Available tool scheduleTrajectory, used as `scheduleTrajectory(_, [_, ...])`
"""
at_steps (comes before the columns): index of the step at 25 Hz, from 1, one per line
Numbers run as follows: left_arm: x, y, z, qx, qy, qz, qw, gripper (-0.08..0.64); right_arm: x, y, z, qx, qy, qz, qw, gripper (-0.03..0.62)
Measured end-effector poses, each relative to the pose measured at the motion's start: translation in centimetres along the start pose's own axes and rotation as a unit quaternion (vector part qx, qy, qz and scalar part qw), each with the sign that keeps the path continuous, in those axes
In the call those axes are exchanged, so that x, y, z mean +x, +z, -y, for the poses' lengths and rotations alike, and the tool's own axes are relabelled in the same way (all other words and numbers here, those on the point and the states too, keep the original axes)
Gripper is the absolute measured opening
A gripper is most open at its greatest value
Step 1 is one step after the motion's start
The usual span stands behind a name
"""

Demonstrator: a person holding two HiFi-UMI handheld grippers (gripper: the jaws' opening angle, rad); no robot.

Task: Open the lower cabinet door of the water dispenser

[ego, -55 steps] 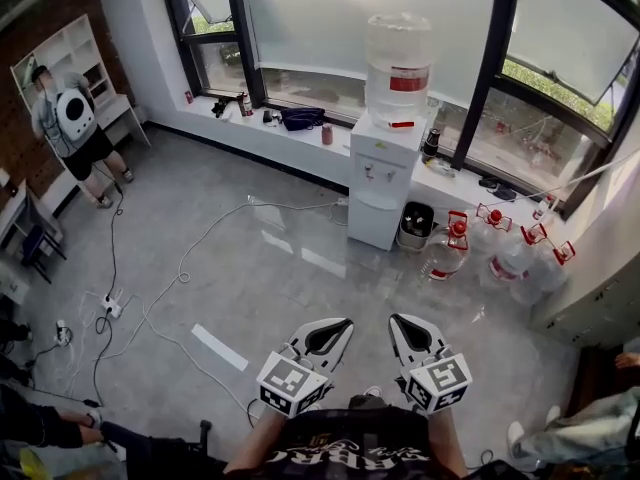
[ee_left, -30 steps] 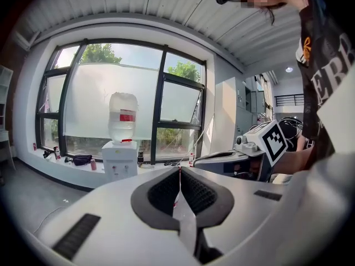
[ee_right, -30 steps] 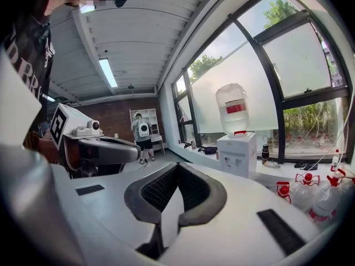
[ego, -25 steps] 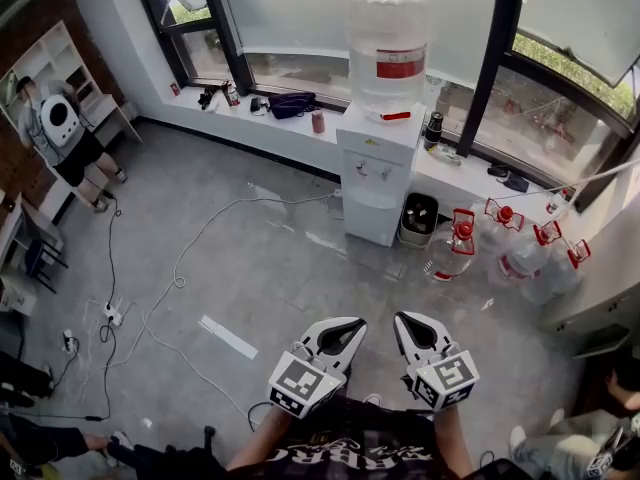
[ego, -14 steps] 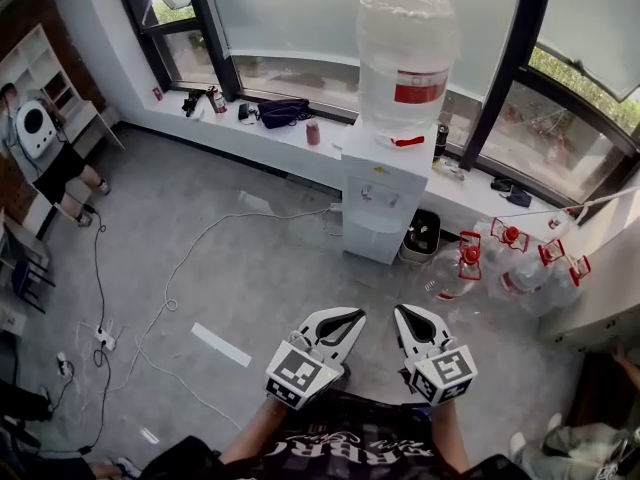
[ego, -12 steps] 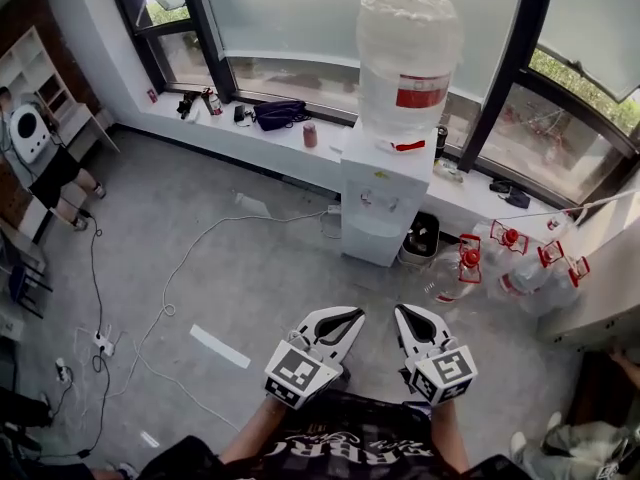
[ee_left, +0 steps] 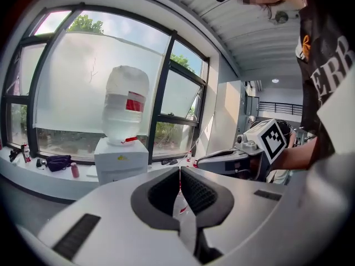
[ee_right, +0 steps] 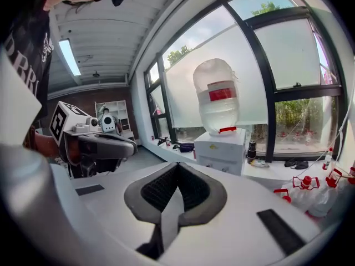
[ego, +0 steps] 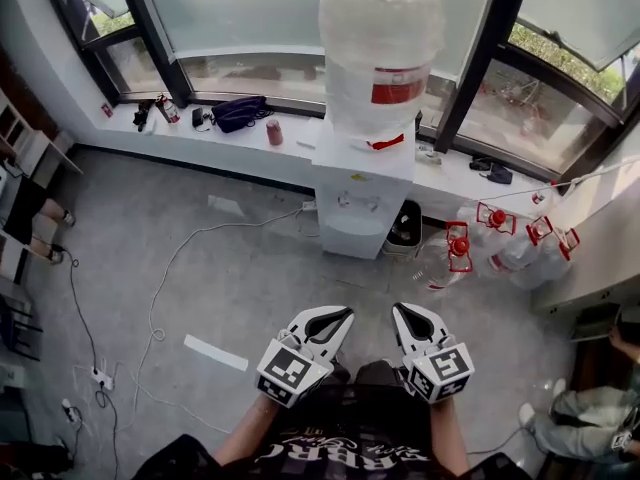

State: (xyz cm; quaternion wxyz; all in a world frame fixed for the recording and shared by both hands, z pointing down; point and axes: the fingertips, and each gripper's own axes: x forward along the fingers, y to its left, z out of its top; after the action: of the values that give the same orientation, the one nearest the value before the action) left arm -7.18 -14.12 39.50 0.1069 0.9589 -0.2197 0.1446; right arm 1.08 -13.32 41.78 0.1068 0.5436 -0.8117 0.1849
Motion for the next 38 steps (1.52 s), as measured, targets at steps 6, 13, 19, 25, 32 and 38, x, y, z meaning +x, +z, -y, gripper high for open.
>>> scheduleTrajectory(6, [4.7,0.8,-0.9,-0.010,-0.024,-0.007,0.9996,0.020,2.1,-0.9,6.2,0.009,-0.025,-0.018,0.999,0.014])
scheduleTrajectory(13, [13.1,0.6,-4.2,-0.006,-0.013,-0.010,0.9999,0.020,6.9,-2.2,16.8,-0.009,-0.042,-0.028,0.999,0.014])
scheduleTrajectory(19, [21.5,-1.9,-6.5,0.018,-0.015,-0.042,0.9988,0.020,13.7,-7.0,24.7,-0.043,-0.024,-0.064,0.997,0.033])
scheduleTrajectory(25, [28.3,-6.5,-8.5,0.035,-0.010,-0.077,0.9964,0.020,20.8,-15.5,30.8,-0.062,0.003,-0.114,0.992,0.082])
scheduleTrajectory(32, [35.3,-13.4,-13.0,0.009,0.024,-0.110,0.9936,0.020,28.5,-24.6,36.7,-0.064,0.023,-0.140,0.988,0.144])
scheduleTrajectory(38, [40.2,-18.6,-16.4,0.002,0.033,-0.140,0.9897,0.020,34.7,-32.4,39.8,-0.098,0.037,-0.193,0.976,0.164])
